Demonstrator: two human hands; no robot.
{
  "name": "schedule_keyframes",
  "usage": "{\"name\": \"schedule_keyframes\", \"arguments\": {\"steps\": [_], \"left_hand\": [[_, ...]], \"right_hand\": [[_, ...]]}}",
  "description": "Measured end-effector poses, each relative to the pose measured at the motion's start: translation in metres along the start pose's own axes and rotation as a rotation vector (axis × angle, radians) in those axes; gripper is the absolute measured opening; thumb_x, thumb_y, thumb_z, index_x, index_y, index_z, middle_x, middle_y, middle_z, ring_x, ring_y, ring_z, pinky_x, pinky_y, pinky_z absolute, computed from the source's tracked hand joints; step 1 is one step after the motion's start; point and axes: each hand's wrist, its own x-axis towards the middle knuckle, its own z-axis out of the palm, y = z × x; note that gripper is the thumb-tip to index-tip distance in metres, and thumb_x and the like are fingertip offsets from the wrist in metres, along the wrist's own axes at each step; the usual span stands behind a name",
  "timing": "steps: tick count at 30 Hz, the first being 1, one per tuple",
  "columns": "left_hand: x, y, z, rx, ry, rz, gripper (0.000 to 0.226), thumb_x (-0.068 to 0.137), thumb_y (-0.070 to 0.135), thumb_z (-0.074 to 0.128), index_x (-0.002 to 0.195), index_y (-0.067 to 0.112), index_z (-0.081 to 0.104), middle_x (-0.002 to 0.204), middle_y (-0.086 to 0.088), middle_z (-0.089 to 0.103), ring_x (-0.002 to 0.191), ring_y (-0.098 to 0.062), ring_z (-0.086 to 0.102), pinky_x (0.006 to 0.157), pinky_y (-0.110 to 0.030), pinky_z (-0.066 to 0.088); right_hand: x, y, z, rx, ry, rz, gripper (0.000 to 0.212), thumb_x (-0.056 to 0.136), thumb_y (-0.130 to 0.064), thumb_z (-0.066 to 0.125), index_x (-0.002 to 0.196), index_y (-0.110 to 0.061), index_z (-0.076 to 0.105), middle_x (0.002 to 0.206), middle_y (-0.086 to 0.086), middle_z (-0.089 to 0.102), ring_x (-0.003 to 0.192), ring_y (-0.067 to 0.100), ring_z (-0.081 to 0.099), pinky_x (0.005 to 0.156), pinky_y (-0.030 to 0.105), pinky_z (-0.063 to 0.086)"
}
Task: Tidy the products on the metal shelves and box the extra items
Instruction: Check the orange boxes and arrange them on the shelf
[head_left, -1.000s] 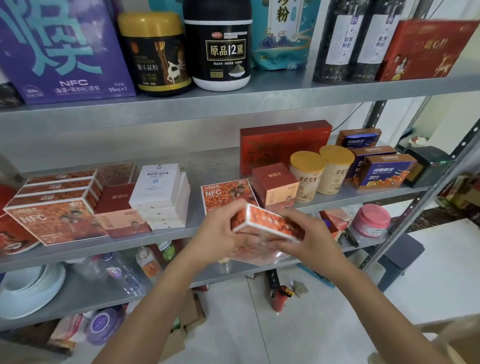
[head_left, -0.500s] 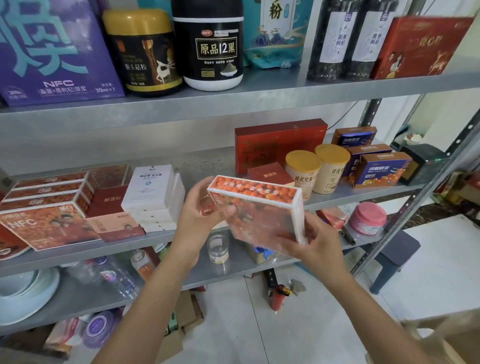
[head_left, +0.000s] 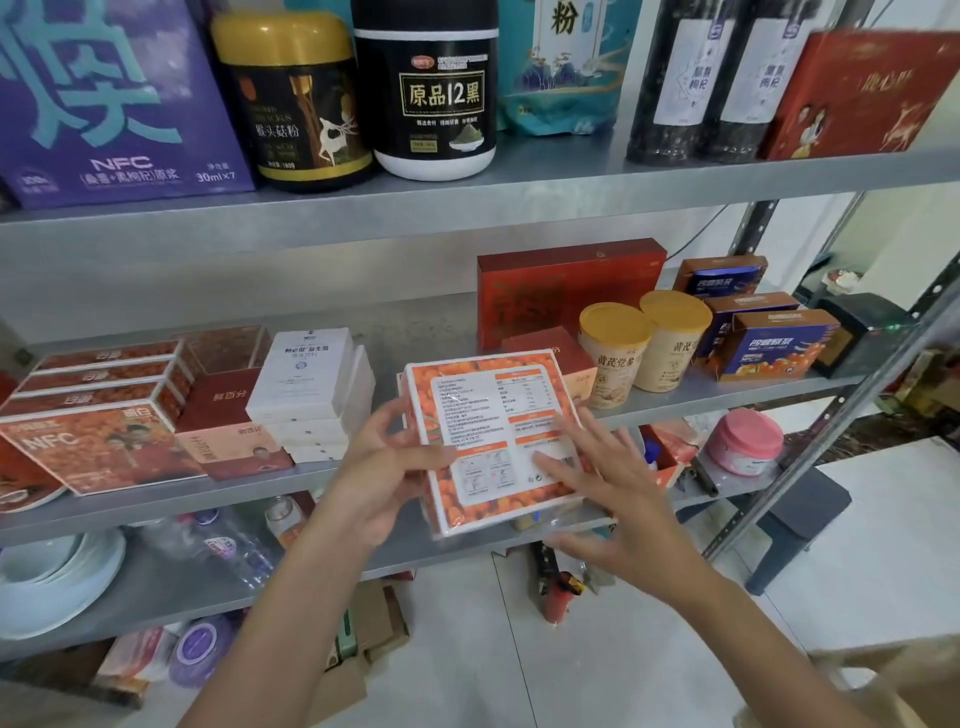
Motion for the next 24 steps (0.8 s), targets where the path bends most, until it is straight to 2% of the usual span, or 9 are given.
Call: {"name": "schedule_keyframes", "arguments": {"steps": [2, 3, 5, 8, 11, 16, 18, 22, 24], "left_hand": [[0.003, 0.002, -0.005, 0.068, -0.055, 0.041, 0.072, 0.064, -0.008, 0.075, 0.127, 0.015, 0.050, 0.108, -0.012, 0.073, 0.099, -0.034, 0.070, 0.090, -0.057, 0.053], [0.003, 0.002, -0.005, 0.092, -0.086, 0.057, 0.075, 0.060, -0.005, 0.077, 0.128, 0.016, 0.050, 0.109, -0.012, 0.073, 0.100, -0.034, 0.070, 0.091, -0.058, 0.052], [0.005, -0.002, -0.004, 0.123, -0.129, 0.076, 0.081, 0.057, 0.000, 0.080, 0.129, 0.021, 0.051, 0.110, -0.010, 0.073, 0.101, -0.031, 0.070, 0.089, -0.055, 0.054], [0.008, -0.008, -0.002, 0.187, -0.156, 0.077, 0.084, 0.057, 0.010, 0.085, 0.129, 0.035, 0.050, 0.112, 0.000, 0.072, 0.104, -0.024, 0.070, 0.085, -0.048, 0.057], [0.009, -0.013, 0.005, 0.285, -0.125, 0.045, 0.089, 0.052, 0.022, 0.089, 0.127, 0.042, 0.045, 0.109, 0.010, 0.073, 0.099, -0.016, 0.071, 0.081, -0.041, 0.060], [0.012, -0.021, 0.013, 0.201, -0.013, 0.018, 0.075, 0.061, 0.004, 0.087, 0.120, 0.034, 0.054, 0.101, 0.007, 0.075, 0.091, -0.017, 0.073, 0.075, -0.040, 0.061], [0.009, -0.022, 0.017, 0.202, 0.023, 0.019, 0.069, 0.068, 0.002, 0.084, 0.122, 0.033, 0.054, 0.107, 0.005, 0.074, 0.094, -0.017, 0.073, 0.081, -0.044, 0.060], [0.000, -0.029, 0.033, 0.603, 0.228, 0.279, 0.066, 0.081, 0.021, 0.077, 0.138, 0.031, 0.045, 0.133, 0.007, 0.058, 0.118, -0.012, 0.059, 0.098, -0.042, 0.052], [-0.011, -0.030, 0.044, 0.461, 0.115, 0.369, 0.070, 0.077, 0.035, 0.075, 0.140, 0.031, 0.045, 0.134, 0.013, 0.058, 0.122, -0.008, 0.055, 0.094, -0.026, 0.051]], "right_hand": [[0.007, -0.003, -0.005, 0.486, 0.011, 0.393, 0.086, 0.071, -0.040, 0.083, 0.139, -0.057, 0.034, 0.155, -0.022, 0.027, 0.144, 0.006, 0.024, 0.114, 0.029, 0.026], [0.013, -0.004, -0.007, 0.718, 0.028, 0.610, 0.093, 0.065, -0.043, 0.085, 0.138, -0.060, 0.030, 0.148, -0.025, 0.035, 0.138, 0.007, 0.036, 0.109, 0.030, 0.037], [0.023, -0.001, -0.008, 1.065, -0.060, 0.858, 0.093, 0.057, -0.034, 0.086, 0.139, -0.037, 0.042, 0.131, -0.012, 0.060, 0.119, 0.018, 0.060, 0.099, 0.044, 0.051], [0.028, 0.000, -0.002, 1.255, -0.107, 0.902, 0.060, 0.062, -0.009, 0.084, 0.118, -0.011, 0.063, 0.111, 0.008, 0.073, 0.101, 0.028, 0.070, 0.083, 0.042, 0.059], [0.027, -0.004, 0.004, 1.264, -0.004, 0.907, 0.053, 0.057, -0.006, 0.087, 0.106, -0.012, 0.069, 0.106, 0.009, 0.074, 0.095, 0.029, 0.072, 0.068, 0.035, 0.060], [0.026, -0.007, 0.009, 1.208, 0.055, 0.932, 0.057, 0.051, -0.012, 0.088, 0.105, -0.012, 0.069, 0.103, 0.007, 0.075, 0.092, 0.027, 0.073, 0.065, 0.033, 0.060], [0.027, -0.011, 0.005, 1.142, 0.088, 0.935, 0.056, 0.049, -0.015, 0.089, 0.102, -0.016, 0.069, 0.098, 0.003, 0.076, 0.088, 0.023, 0.074, 0.062, 0.031, 0.060], [0.031, -0.019, 0.009, 0.700, 0.319, 0.942, 0.039, 0.062, -0.014, 0.089, 0.090, -0.029, 0.067, 0.085, -0.011, 0.076, 0.075, 0.007, 0.073, 0.060, 0.024, 0.060], [0.031, -0.029, 0.015, 0.482, 0.420, 0.885, 0.036, 0.069, -0.019, 0.087, 0.097, -0.027, 0.066, 0.087, -0.011, 0.073, 0.077, 0.003, 0.070, 0.068, 0.026, 0.060]]}}
